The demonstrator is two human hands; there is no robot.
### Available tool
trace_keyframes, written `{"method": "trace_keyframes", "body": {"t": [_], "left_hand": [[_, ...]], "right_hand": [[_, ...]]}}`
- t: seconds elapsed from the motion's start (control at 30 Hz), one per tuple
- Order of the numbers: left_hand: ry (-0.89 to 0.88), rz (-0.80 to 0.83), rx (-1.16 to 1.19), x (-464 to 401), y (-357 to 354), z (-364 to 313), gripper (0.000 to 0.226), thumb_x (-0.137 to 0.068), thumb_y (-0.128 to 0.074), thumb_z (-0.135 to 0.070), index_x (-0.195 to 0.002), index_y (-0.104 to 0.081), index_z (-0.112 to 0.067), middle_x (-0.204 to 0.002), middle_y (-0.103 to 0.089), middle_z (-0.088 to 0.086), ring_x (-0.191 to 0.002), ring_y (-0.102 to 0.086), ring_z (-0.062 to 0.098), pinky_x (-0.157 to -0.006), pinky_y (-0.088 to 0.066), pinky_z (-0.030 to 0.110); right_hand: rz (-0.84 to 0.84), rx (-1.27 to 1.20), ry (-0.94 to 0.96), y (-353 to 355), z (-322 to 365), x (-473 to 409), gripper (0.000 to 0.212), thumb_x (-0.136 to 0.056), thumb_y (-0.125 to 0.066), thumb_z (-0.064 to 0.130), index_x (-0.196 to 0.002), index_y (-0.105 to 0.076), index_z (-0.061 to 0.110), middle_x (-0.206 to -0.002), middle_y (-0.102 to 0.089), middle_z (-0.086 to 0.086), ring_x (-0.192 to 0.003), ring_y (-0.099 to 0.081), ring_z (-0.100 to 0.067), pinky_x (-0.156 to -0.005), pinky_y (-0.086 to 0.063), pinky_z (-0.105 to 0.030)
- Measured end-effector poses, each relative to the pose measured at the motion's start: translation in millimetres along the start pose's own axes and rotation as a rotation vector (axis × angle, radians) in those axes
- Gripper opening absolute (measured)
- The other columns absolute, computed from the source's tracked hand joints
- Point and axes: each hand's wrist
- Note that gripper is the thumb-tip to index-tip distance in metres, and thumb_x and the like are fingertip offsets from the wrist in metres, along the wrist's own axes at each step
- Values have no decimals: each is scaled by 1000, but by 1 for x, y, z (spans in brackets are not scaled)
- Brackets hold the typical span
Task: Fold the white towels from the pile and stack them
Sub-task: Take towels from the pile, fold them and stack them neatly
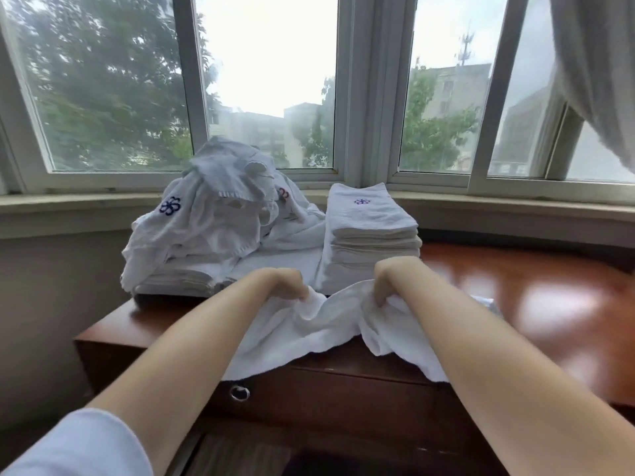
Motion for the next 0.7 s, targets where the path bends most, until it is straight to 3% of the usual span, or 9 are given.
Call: {"method": "trace_keyframes", "body": {"t": [0.13, 0.23, 0.33, 0.4, 0.5, 0.57, 0.6, 0.67, 0.7], "left_hand": [[-125, 83, 230, 9, -6, -30, 28, -94, -51, -29, -111, -58, -8, -112, -57, 9, -91, -53, 23, -78, -39, 31], [-154, 101, 210, 10, -9, -62, 35, -95, -47, -28, -121, -51, -6, -111, -54, 10, -87, -52, 25, -67, -42, 31], [-206, 86, 171, 3, -8, -93, 31, -95, -48, -28, -117, -53, -7, -102, -50, 5, -79, -47, 23, -56, -34, 28], [-268, 82, 211, -6, -8, -114, 23, -94, -50, -23, -112, -57, -11, -98, -53, 0, -84, -49, 19, -66, -39, 27], [-331, 68, 281, -18, -9, -138, 10, -91, -52, -16, -97, -60, -16, -92, -58, -5, -86, -52, 13, -72, -40, 19], [-323, 73, 266, -28, -7, -155, 23, -86, -55, -22, -104, -64, -10, -104, -63, 4, -94, -56, 19, -83, -43, 29], [-306, 85, 252, -33, -6, -162, 28, -84, -56, -24, -107, -64, -11, -107, -62, 6, -95, -56, 21, -84, -44, 32], [-282, 150, 217, -38, -6, -171, 26, -80, -58, -26, -102, -65, -14, -102, -61, 5, -88, -56, 21, -80, -44, 31], [-273, 182, 202, -42, -3, -175, 24, -80, -59, -27, -100, -65, -14, -99, -60, 5, -85, -56, 21, -78, -45, 31]], "right_hand": [[182, -28, -85, -7, -24, 17, 49, -89, -60, 45, -130, -51, 19, -97, -56, 0, -113, -57, -23, -88, -43, -32], [190, -93, -100, -16, -43, 23, 55, -88, -62, 44, -135, -47, 18, -110, -59, -4, -106, -58, -25, -88, -46, -33], [209, -111, -106, -24, -64, 22, 34, -84, -68, 43, -100, -57, 14, -86, -58, -5, -79, -59, -25, -85, -48, -34], [275, -159, -121, -33, -80, 17, 33, -81, -72, 40, -94, -59, 12, -87, -61, -7, -80, -59, -25, -87, -49, -34], [170, -409, -75, -51, -98, 6, 24, -73, -81, 18, -87, -63, 11, -106, -62, -11, -93, -54, -28, -91, -48, -39], [141, -490, -65, -57, -108, -3, 28, -72, -81, 12, -97, -67, 9, -108, -60, -13, -94, -53, -29, -93, -48, -41], [169, -513, -63, -57, -114, -7, 27, -75, -79, 12, -100, -67, 8, -105, -61, -13, -92, -54, -29, -91, -48, -41], [351, -403, -61, -52, -120, -13, 13, -84, -71, 19, -87, -65, 8, -87, -61, -9, -75, -54, -24, -74, -48, -34], [425, -311, -82, -47, -124, -17, 19, -88, -65, 25, -81, -62, 8, -78, -58, -8, -67, -52, -21, -66, -46, -31]]}}
Point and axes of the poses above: each hand's wrist, its own x-axis away from the middle knuckle, its own y-axis out of the back of the hand, z = x × y
